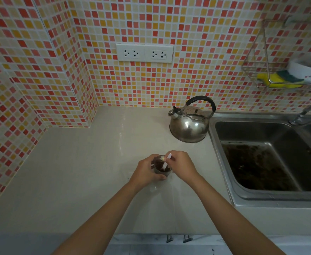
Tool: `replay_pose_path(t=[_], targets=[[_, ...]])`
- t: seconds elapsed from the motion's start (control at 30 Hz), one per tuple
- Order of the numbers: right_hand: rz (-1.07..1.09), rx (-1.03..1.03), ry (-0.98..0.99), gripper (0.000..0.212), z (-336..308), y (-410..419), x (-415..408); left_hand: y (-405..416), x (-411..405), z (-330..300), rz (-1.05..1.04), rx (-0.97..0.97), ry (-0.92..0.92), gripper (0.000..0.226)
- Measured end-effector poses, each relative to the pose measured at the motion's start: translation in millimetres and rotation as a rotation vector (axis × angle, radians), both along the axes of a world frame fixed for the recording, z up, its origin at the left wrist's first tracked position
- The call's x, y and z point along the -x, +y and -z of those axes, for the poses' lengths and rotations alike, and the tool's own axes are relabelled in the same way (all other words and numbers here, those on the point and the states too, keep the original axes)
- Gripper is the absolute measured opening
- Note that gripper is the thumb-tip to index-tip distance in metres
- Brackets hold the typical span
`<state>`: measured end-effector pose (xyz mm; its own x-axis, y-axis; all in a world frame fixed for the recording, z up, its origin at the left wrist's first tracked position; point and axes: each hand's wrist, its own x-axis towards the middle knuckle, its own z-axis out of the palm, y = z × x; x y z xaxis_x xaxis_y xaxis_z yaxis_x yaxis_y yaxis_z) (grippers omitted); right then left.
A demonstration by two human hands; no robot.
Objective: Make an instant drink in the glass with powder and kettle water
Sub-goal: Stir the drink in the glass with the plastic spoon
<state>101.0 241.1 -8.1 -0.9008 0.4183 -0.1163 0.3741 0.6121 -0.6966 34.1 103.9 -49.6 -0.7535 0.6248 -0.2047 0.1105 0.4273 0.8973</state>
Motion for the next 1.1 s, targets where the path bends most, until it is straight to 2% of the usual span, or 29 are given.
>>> replay_pose_path(t=[0.07, 0.17, 0.3, 0.43, 0.6, 0.77, 0.97, 1.1], targets=[[-0.01, 0.009, 0.016, 0.014, 0.0, -2.9, 0.4, 0.2, -0.3, -0.6, 0.003, 0.006, 0.004, 0.074], [0.03, -0.107, -0.005, 0.017, 0.0, 1.8, 1.3, 1.2, -0.4, -2.1, -0.006, 0.016, -0.001, 0.077], [0.025, 0.053, 0.021, 0.015, 1.6, -1.2, 2.4, 1.6, -1.0, -2.7, 0.001, 0.02, 0.005, 0.074], [0.022, -0.062, 0.02, 0.017, 4.3, 3.9, 1.3, 1.1, -1.2, -2.5, -0.009, 0.014, -0.004, 0.073], [0.016, 0.085, 0.059, 0.021, 5.5, 1.7, 0.0, 1.3, -1.1, -2.2, 0.001, 0.027, 0.001, 0.073], [0.062, -0.019, 0.054, 0.022, 7.4, 10.1, -3.5, 1.9, -0.4, -1.8, -0.019, 0.041, -0.011, 0.081], [0.33, 0.309, 0.1, 0.019, 4.9, 10.6, -5.1, 3.8, -0.8, -1.3, -0.017, 0.062, 0.005, 0.083], [0.366, 0.344, 0.251, 0.017, -7.7, 15.0, -11.0, 3.1, 0.0, -0.7, -0.019, 0.043, 0.009, 0.081]])
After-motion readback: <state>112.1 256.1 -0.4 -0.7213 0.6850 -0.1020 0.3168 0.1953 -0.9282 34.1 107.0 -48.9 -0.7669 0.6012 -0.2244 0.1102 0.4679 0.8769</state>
